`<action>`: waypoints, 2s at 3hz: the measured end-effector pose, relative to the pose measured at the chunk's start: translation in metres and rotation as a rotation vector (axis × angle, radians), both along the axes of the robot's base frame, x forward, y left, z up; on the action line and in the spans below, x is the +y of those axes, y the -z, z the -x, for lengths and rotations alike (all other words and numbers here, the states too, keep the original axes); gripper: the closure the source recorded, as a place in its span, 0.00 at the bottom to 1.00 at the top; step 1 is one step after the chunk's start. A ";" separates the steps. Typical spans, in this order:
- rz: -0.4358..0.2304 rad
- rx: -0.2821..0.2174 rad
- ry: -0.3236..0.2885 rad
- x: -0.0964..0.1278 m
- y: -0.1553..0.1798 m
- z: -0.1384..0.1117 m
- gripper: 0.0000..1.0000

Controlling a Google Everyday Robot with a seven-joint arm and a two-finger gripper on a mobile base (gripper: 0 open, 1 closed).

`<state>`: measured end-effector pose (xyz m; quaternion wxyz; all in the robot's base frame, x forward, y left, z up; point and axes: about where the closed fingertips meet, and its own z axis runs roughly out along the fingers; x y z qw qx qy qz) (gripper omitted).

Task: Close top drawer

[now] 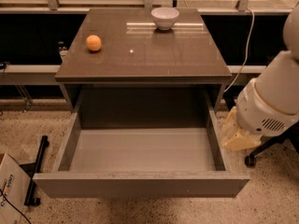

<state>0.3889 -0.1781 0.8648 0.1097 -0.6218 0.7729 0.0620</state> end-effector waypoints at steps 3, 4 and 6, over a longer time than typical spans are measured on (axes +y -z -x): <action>-0.004 0.088 0.136 -0.017 0.160 0.056 1.00; -0.004 0.086 0.136 -0.017 0.159 0.056 1.00; -0.023 0.037 0.167 0.000 0.203 0.025 1.00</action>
Offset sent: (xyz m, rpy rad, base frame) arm -0.0727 -0.0161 -0.1803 0.0291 0.1134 -0.1407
